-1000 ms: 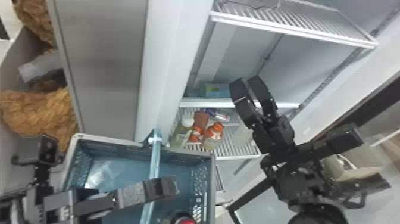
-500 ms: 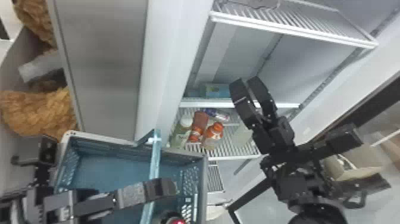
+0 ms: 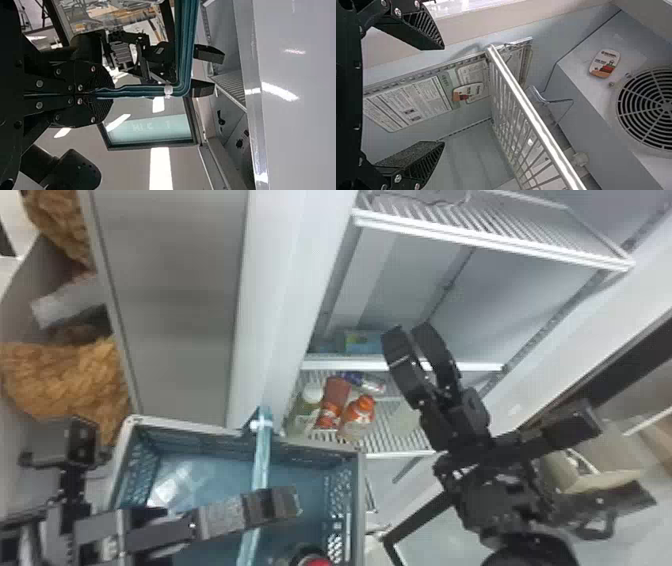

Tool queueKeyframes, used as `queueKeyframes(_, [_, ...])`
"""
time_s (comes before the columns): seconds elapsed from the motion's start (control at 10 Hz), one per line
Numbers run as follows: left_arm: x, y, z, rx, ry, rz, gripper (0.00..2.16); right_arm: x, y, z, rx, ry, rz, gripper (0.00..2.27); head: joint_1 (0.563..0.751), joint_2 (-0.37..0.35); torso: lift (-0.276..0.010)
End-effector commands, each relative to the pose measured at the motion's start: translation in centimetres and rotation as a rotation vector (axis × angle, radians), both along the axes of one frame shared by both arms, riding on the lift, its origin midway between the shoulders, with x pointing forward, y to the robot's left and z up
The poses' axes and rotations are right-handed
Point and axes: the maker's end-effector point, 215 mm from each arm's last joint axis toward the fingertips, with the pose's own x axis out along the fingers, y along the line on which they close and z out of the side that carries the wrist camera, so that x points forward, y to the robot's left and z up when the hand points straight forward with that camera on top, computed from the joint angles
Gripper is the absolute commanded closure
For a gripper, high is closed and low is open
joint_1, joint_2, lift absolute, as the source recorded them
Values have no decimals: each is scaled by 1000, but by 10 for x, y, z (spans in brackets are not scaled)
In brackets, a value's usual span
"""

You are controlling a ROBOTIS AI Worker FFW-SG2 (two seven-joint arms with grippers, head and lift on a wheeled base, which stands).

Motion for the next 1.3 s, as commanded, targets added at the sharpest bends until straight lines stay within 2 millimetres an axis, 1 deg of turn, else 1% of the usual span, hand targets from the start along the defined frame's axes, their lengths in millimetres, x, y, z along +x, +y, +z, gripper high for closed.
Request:
queueKeyframes(0.0, [1, 0, 1, -1, -2, 0, 1207, 1, 1, -2, 3, 4, 1, 154, 695, -350, 0])
queueKeyframes(0.2, [1, 0, 1, -1, -2, 0, 1207, 0, -1, -1, 10, 2, -1, 154, 695, -350, 0])
queueKeyframes(0.4, [1, 0, 1, -3, -2, 0, 1207, -3, -5, -4, 6, 11, -7, 154, 695, -350, 0])
queueKeyframes(0.5, [0, 0, 2, -5, -2, -1, 1207, -12, -9, -1, -9, 18, -13, 154, 695, -350, 0])
queueKeyframes(0.6, [0, 1, 2, -5, -3, 4, 1207, -20, -16, -7, -22, 59, -13, 151, 695, -350, 0])
queueKeyframes(0.7, [1, 1, 4, -9, -6, 6, 1207, -24, -23, -25, 35, 131, 7, 148, 695, -350, 0])
queueKeyframes(0.8, [0, 2, 5, -8, -9, 9, 1207, -31, -23, -48, 153, 192, 60, 142, 695, -350, 0])
queueKeyframes(0.9, [1, 3, 6, -8, -13, 12, 1207, -46, -18, -58, 181, 240, 85, 142, 695, -350, 0])
queueKeyframes(1.0, [1, 3, 6, -7, -12, 12, 1207, -62, -11, -78, 280, 324, 127, 144, 695, -350, 0])
queueKeyframes(1.1, [2, 4, 6, -8, -13, 16, 1207, -75, -33, -100, 375, 390, 116, 144, 695, -350, 0])
queueKeyframes(1.2, [2, 6, 5, -6, -10, 24, 1207, -92, -50, -127, 390, 493, 119, 148, 695, -350, 0])
